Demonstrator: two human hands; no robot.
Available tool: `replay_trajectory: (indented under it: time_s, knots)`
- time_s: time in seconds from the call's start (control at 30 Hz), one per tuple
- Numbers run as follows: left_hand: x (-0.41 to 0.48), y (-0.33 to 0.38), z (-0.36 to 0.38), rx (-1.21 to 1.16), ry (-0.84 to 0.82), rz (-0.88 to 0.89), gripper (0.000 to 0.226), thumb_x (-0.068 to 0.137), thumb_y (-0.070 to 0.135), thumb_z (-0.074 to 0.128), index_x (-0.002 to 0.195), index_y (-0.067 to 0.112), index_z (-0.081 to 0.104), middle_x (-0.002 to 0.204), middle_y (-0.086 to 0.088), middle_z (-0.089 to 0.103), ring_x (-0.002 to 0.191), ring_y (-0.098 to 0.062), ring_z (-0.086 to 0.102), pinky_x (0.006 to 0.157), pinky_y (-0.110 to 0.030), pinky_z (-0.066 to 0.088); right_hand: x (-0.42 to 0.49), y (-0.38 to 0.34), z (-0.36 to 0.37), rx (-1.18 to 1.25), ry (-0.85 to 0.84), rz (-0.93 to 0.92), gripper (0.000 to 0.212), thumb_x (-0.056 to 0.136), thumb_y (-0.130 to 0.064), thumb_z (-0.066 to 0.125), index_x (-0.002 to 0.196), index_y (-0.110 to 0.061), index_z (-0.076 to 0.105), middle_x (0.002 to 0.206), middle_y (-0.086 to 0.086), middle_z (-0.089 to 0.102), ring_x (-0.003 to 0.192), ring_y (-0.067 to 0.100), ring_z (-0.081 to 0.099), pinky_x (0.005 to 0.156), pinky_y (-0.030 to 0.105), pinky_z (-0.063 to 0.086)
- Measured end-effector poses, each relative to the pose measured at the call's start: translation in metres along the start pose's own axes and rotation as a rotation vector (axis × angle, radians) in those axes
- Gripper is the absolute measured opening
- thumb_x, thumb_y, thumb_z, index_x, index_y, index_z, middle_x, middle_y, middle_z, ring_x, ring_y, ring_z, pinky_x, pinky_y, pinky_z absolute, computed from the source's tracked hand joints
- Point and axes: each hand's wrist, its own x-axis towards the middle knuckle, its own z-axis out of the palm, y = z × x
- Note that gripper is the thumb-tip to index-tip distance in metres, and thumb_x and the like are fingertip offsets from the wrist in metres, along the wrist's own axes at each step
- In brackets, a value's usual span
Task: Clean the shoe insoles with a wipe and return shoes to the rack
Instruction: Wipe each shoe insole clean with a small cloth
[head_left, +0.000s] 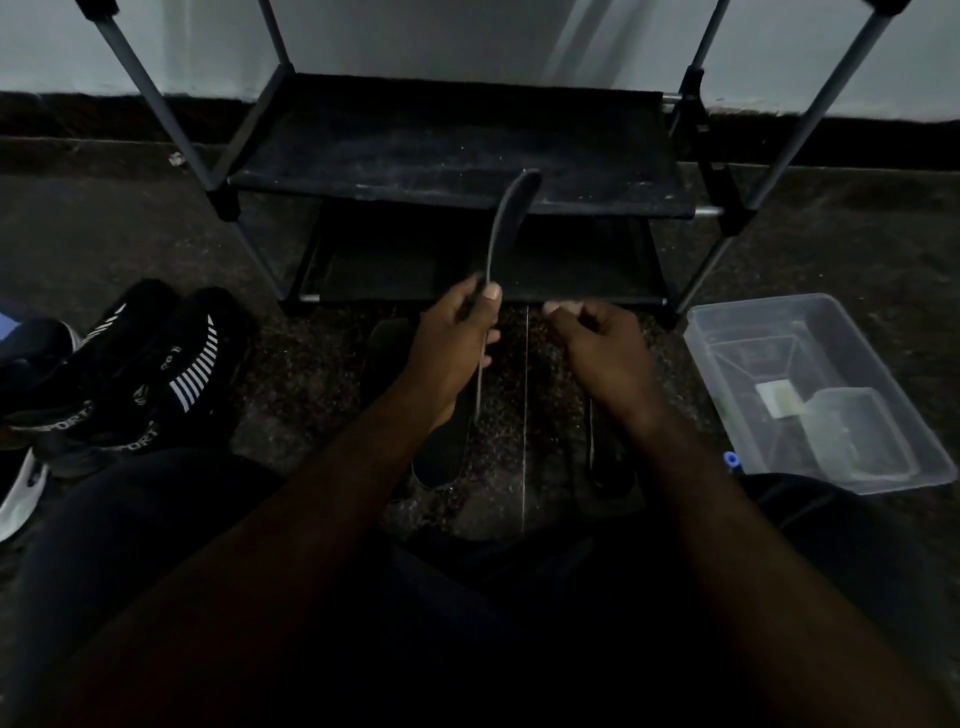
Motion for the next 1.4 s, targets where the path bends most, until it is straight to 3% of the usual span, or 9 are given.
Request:
replay_trajectory:
  time_s: [0.07,0.2,0.43,0.6,0.77,0.87,1.07,1.27,1.4]
  knots:
    - [-0.002,-0.001,-0.001,-0.025,0.027,-0.072,0.045,0.098,0.042,0.05,0.14,0.024,0.048,0.12,-0.009,0.065,0.106,-0.023,0.065,0.08,-0.035,0.055,-0.001,-0.003,0.001,0.083,-0.008,0.059,0.01,0.091,-0.012,0.065,0.088,-0.009,0.073,0.077,-0.004,0.07,0.063,-0.005,0.061,0.062,0.009,0.047]
    - [-0.006,0.008,-0.003,-0.097,-0.034,-0.033,0.039,0.102,0.042,0.04,0.133,0.023,0.052,0.115,-0.006,0.066,0.106,-0.023,0.066,0.086,-0.04,0.053,-0.006,-0.006,0.005,0.244,-0.086,0.193,0.02,0.089,0.0,0.056,0.082,-0.018,0.064,0.077,0.0,0.068,0.071,0.01,0.062,0.065,0.024,0.05]
    - [-0.018,0.014,-0.018,-0.478,0.014,-0.201,0.066,0.102,0.052,0.027,0.127,-0.002,0.054,0.114,-0.024,0.06,0.098,-0.03,0.062,0.088,-0.04,0.051,-0.04,-0.019,0.024,0.165,-0.291,-0.157,0.017,0.097,-0.001,0.055,0.108,-0.013,0.062,0.105,0.004,0.07,0.095,0.013,0.069,0.085,0.025,0.055]
    - [-0.031,0.022,-0.018,-0.438,0.0,-0.213,0.064,0.103,0.051,0.023,0.117,0.0,0.06,0.103,-0.021,0.067,0.087,-0.029,0.068,0.073,-0.034,0.06,-0.043,-0.023,0.02,0.196,-0.211,-0.187,0.018,0.093,0.007,0.057,0.105,-0.004,0.065,0.097,0.017,0.071,0.078,0.018,0.068,0.066,0.025,0.055]
    - [-0.035,0.025,-0.033,-0.368,-0.053,-0.183,0.07,0.099,0.059,0.024,0.118,0.004,0.063,0.117,-0.022,0.066,0.11,-0.034,0.064,0.1,-0.046,0.049,-0.047,-0.028,0.021,0.147,-0.201,-0.226,0.014,0.088,-0.002,0.068,0.099,-0.008,0.073,0.101,0.008,0.07,0.095,0.013,0.069,0.083,0.027,0.055]
    - [-0.031,0.027,-0.025,-0.424,-0.071,-0.216,0.078,0.101,0.057,0.016,0.106,-0.006,0.061,0.1,-0.025,0.061,0.097,-0.037,0.058,0.087,-0.039,0.051,-0.052,-0.027,0.022,0.07,-0.244,-0.265,0.014,0.088,-0.006,0.067,0.098,-0.01,0.077,0.106,0.006,0.069,0.107,0.011,0.064,0.095,0.027,0.052]
    - [-0.018,0.036,-0.025,-0.454,0.011,-0.116,0.07,0.101,0.055,0.018,0.128,0.002,0.055,0.098,-0.011,0.067,0.09,-0.02,0.066,0.068,-0.031,0.059,-0.053,-0.026,0.022,0.122,-0.275,-0.181,0.018,0.086,0.003,0.068,0.097,-0.011,0.073,0.095,0.009,0.075,0.091,0.02,0.072,0.087,0.041,0.058]
    - [-0.024,0.04,-0.034,-0.573,0.018,-0.124,0.069,0.099,0.06,0.021,0.123,0.005,0.056,0.107,-0.012,0.062,0.094,-0.021,0.062,0.067,-0.036,0.057,-0.073,-0.041,0.029,0.092,-0.477,-0.351,0.018,0.084,0.003,0.071,0.099,-0.008,0.073,0.1,0.002,0.072,0.097,0.008,0.068,0.086,0.019,0.052]
    - [-0.029,0.045,-0.032,-0.57,-0.01,-0.123,0.071,0.099,0.059,0.018,0.128,0.005,0.053,0.106,-0.01,0.063,0.094,-0.019,0.062,0.071,-0.034,0.055,-0.062,-0.035,0.024,-0.119,-0.292,-0.469,0.015,0.082,-0.001,0.074,0.094,-0.01,0.075,0.095,-0.001,0.069,0.094,0.002,0.064,0.084,0.013,0.048]
